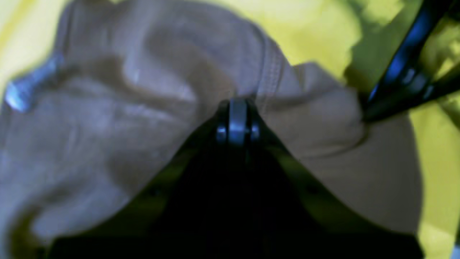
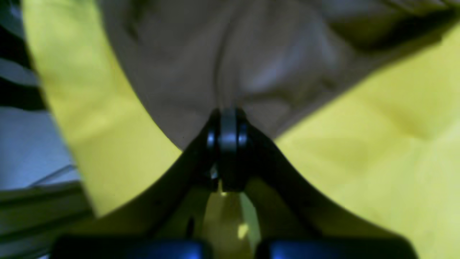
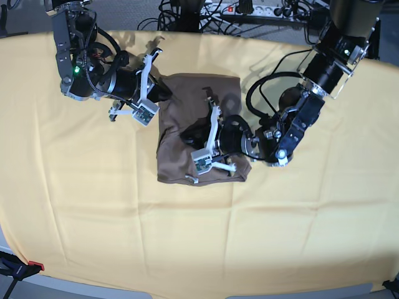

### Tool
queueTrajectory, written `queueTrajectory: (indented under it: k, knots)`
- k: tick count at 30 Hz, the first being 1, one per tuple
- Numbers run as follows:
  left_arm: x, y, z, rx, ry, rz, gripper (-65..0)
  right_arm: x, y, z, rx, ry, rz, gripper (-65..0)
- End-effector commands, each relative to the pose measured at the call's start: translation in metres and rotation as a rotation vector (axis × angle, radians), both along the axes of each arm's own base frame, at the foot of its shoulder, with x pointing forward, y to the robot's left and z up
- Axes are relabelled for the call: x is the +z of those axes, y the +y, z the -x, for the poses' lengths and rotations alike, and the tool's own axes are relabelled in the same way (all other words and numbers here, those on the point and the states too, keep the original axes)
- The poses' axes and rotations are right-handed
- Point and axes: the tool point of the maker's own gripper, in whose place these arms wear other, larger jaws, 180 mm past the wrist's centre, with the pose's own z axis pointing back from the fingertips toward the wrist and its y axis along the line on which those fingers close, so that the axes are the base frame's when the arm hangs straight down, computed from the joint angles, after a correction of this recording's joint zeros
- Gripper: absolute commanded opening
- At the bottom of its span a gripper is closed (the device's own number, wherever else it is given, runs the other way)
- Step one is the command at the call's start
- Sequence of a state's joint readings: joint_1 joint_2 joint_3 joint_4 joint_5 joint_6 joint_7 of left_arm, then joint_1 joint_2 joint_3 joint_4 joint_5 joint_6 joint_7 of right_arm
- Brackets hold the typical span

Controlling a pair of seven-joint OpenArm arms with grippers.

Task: Fold the T-shirt properly
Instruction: 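Hold the bundle with both grippers and tuck and square its edges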

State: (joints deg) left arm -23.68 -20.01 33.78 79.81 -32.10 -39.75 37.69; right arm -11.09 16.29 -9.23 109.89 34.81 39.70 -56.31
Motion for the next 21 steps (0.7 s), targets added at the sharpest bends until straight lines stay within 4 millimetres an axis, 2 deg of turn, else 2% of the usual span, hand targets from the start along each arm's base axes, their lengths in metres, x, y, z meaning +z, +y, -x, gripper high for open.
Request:
queueTrajectory:
  k: [1, 5, 7, 10, 14, 18, 21]
  knots:
    - [0.003, 0.003, -0.007, 0.012, -0.016, 0.01, -65.0, 0.007, -0.001, -0.004, 0.002, -0.031, -0.008, -65.0]
    - [-0.013, 0.006, 0.001, 0.043, 0.033, 0.035, -65.0, -0.006, -0.007, 0.007, -0.002, -0.002, 0.041, -65.0]
    - [-0.008, 0.005, -0.004, 0.039, 0.014, 0.036, -65.0, -0.012, -0.01, 0.012, -0.002, 0.013, 0.067, -65.0]
    - [0.016, 0.001, -0.022, 0.026, -0.056, 0.048, -65.0, -0.011, -0.011, 0.013, -0.007, 0.019, 0.074, -65.0]
    - [0.065, -0.007, -0.039, 0.005, -0.134, 0.107, -65.0, 0.005, -0.008, 0.007, -0.025, -0.028, 0.06, -65.0]
    - [0.105, -0.004, -0.04, 0.002, -0.11, 0.16, -65.0, 0.023, -0.004, 0.003, -0.022, -0.084, 0.047, -65.0]
    - [0.123, 0.007, -0.034, 0.016, -0.037, 0.223, -65.0, 0.033, -0.003, 0.001, -0.021, -0.115, 0.037, -65.0]
